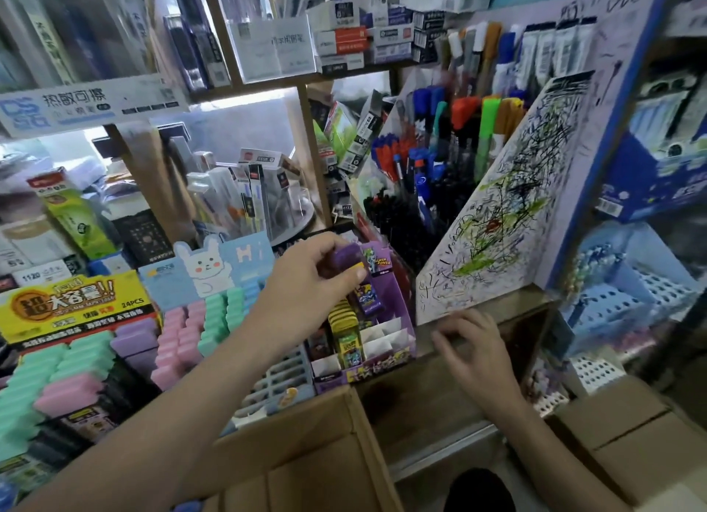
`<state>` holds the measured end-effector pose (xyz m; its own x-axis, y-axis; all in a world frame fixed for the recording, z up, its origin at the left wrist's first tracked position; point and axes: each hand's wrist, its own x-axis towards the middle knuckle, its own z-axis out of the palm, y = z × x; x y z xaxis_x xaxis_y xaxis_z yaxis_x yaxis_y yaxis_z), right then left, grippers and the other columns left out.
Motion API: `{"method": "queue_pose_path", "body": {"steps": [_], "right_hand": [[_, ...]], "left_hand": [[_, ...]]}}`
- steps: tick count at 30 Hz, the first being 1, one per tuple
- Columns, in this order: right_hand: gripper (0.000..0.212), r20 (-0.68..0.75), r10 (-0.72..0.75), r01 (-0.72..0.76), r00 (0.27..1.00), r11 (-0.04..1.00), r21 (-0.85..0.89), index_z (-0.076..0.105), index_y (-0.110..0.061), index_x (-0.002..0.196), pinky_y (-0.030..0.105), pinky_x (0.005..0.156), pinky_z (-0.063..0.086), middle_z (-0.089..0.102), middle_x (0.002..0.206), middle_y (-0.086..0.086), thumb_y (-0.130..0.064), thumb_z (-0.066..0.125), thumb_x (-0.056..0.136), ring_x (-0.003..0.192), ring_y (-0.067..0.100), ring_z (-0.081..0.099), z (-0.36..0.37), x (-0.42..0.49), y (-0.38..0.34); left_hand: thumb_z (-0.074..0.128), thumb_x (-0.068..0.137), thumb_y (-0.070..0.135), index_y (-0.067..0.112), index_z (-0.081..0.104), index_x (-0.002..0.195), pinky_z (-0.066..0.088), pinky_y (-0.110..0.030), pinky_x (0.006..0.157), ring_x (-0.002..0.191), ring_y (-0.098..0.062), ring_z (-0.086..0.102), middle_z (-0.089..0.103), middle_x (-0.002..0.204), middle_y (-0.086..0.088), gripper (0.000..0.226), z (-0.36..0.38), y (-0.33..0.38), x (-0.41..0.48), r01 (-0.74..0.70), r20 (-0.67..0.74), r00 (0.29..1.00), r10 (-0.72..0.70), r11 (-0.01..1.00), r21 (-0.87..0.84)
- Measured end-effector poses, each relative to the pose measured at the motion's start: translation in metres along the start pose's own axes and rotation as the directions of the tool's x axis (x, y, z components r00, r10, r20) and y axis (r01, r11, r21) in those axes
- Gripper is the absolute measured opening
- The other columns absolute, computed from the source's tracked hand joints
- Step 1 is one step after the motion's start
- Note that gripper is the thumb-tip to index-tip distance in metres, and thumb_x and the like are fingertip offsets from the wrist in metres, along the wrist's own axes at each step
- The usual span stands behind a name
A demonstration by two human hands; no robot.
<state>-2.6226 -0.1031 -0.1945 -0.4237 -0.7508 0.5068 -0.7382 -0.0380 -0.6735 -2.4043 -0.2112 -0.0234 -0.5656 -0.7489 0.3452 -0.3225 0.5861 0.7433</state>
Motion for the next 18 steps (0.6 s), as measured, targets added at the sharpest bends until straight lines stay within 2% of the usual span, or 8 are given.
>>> {"method": "queue_pose_path", "body": {"steps": [4, 6, 11, 15, 18], "right_hand": [[0.009, -0.019, -0.02, 0.02, 1.0, 1.0, -0.003, 0.074, -0.013, 0.085, 0.036, 0.088, 0.043, 0.064, 0.093, -0.007, -0.007, 0.08, 0.086, 0.095, 0.02, 0.056, 0.001, -0.001, 0.0], [0.009, -0.024, -0.036, 0.035, 0.999, 0.999, -0.016, 0.074, -0.012, 0.085, 0.035, 0.088, 0.043, 0.064, 0.093, -0.006, -0.006, 0.08, 0.085, 0.094, 0.02, 0.056, 0.002, -0.001, 0.001], [0.012, -0.025, -0.017, 0.017, 1.0, 1.0, -0.002, 0.073, -0.016, 0.084, 0.016, 0.089, 0.036, 0.064, 0.092, -0.008, -0.006, 0.08, 0.085, 0.095, 0.019, 0.056, 0.004, -0.001, 0.001], [0.013, -0.041, -0.025, 0.025, 0.999, 1.0, -0.007, 0.073, -0.016, 0.084, 0.018, 0.091, 0.036, 0.064, 0.092, -0.009, -0.006, 0.08, 0.085, 0.095, 0.019, 0.057, 0.006, -0.002, 0.004], [0.012, -0.052, -0.036, 0.037, 0.998, 0.999, 0.004, 0.073, -0.016, 0.084, 0.025, 0.091, 0.039, 0.064, 0.093, -0.009, -0.006, 0.08, 0.085, 0.095, 0.018, 0.057, 0.006, -0.002, 0.005]], "left_hand": [[0.078, 0.085, 0.024, 0.026, 0.065, 0.086, 0.046, -0.027, 0.066, 0.073, -0.008, 0.06, 0.063, 0.076, 0.012, 0.013, 0.005, -0.007, 0.008, -0.04, 0.022, 0.999, 0.037, 0.981, 0.192], [0.078, 0.084, 0.026, 0.027, 0.064, 0.088, 0.047, -0.026, 0.067, 0.075, -0.005, 0.06, 0.065, 0.078, 0.012, 0.014, 0.008, -0.008, 0.01, -0.056, 0.034, 0.998, 0.049, 0.959, 0.278], [0.078, 0.081, 0.036, 0.03, 0.065, 0.089, 0.038, -0.021, 0.054, 0.072, -0.009, 0.056, 0.062, 0.077, 0.014, 0.017, 0.014, -0.008, 0.016, -0.126, 0.064, 0.992, 0.108, 0.823, 0.554], [0.076, 0.082, 0.038, 0.029, 0.063, 0.087, 0.048, -0.028, 0.055, 0.07, -0.013, 0.059, 0.064, 0.075, 0.011, 0.016, 0.019, -0.008, 0.018, -0.129, 0.079, 0.992, 0.102, 0.773, 0.621], [0.076, 0.081, 0.036, 0.028, 0.061, 0.084, 0.045, -0.027, 0.054, 0.068, -0.012, 0.058, 0.061, 0.071, 0.011, 0.018, 0.019, -0.008, 0.021, -0.14, 0.092, 0.99, 0.105, 0.763, 0.631]]}}
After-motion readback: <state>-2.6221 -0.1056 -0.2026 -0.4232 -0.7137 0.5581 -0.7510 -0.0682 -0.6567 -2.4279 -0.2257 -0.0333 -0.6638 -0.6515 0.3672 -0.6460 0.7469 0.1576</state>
